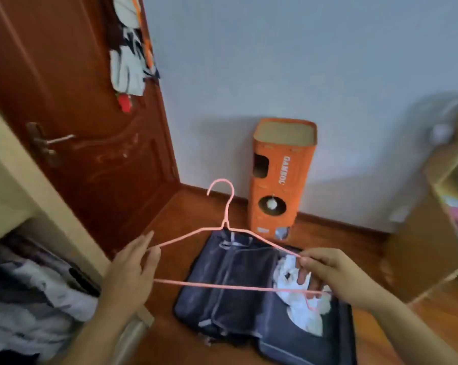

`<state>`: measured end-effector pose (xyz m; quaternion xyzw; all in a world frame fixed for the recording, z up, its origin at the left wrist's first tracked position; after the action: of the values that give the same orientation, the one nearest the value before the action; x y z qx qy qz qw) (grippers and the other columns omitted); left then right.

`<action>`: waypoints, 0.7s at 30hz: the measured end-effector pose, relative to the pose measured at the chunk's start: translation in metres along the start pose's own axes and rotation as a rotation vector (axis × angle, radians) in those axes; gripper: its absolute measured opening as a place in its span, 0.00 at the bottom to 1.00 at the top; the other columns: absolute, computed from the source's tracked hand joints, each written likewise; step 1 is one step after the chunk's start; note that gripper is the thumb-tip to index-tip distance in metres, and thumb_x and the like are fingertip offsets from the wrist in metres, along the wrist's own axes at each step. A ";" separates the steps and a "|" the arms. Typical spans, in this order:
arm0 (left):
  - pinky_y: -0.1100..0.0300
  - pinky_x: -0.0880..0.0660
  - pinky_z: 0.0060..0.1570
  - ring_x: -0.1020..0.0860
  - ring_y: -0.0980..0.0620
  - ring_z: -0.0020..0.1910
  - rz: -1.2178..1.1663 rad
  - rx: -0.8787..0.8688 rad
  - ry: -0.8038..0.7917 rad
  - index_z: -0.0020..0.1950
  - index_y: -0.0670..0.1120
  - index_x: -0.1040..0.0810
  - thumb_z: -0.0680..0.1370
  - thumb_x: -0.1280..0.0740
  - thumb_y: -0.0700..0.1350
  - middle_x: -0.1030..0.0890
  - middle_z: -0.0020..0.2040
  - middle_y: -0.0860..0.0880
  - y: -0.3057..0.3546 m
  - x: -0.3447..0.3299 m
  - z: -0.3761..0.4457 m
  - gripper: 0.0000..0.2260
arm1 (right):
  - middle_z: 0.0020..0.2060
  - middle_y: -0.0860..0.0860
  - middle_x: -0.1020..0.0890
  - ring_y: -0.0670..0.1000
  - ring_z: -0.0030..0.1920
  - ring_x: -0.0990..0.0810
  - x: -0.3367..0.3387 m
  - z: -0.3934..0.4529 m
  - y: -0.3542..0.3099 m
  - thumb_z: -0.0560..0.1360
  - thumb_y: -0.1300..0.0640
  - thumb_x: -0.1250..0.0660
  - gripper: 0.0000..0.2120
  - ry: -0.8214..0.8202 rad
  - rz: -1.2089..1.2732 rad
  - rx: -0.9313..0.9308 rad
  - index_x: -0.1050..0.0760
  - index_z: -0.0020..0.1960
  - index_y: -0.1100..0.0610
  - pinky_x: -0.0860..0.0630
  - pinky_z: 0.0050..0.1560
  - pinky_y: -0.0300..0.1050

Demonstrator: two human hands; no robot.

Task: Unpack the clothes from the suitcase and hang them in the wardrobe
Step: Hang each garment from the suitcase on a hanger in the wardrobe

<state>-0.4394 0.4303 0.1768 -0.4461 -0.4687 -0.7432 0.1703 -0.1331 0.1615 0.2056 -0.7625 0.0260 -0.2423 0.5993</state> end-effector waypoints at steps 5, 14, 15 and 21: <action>0.55 0.25 0.40 0.18 0.56 0.36 -0.127 0.053 -0.438 0.45 0.57 0.20 0.83 0.35 0.48 0.16 0.35 0.52 0.087 -0.138 -0.026 0.08 | 0.39 0.59 0.16 0.61 0.35 0.19 0.119 -0.093 0.133 0.80 0.54 0.35 0.12 0.060 0.074 -0.340 0.22 0.45 0.62 0.24 0.36 0.50; 0.61 0.30 0.38 0.25 0.60 0.33 -0.182 -0.126 -1.026 0.38 0.46 0.26 0.83 0.35 0.48 0.22 0.32 0.56 0.214 -0.335 -0.048 0.15 | 0.39 0.52 0.18 0.48 0.40 0.21 0.154 -0.096 0.257 0.80 0.51 0.33 0.12 0.186 0.169 -0.604 0.20 0.55 0.59 0.26 0.48 0.42; 0.61 0.31 0.40 0.26 0.60 0.34 -0.176 -0.102 -1.043 0.39 0.46 0.26 0.83 0.35 0.49 0.23 0.33 0.56 0.219 -0.358 -0.045 0.14 | 0.35 0.51 0.20 0.48 0.37 0.23 0.158 -0.088 0.268 0.82 0.52 0.36 0.11 0.248 0.130 -0.614 0.19 0.51 0.59 0.26 0.45 0.45; 0.52 0.30 0.67 0.27 0.48 0.66 0.011 0.121 -0.988 0.71 0.50 0.27 0.83 0.37 0.48 0.28 0.67 0.48 0.204 -0.500 -0.015 0.15 | 0.32 0.52 0.20 0.49 0.33 0.24 0.212 -0.038 0.357 0.81 0.62 0.37 0.12 0.514 0.022 -0.819 0.19 0.42 0.58 0.29 0.37 0.44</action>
<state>-0.0382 0.2324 -0.1259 -0.7367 -0.5333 -0.4136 -0.0429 0.1278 -0.0426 -0.0470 -0.8510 0.2747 -0.3861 0.2265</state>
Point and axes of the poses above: each hand's wrist, its own z-axis towards the middle knuckle, its own x-axis out of the back of the hand, y = z × x, the point moved 2 cm from there along z, towards the middle knuckle
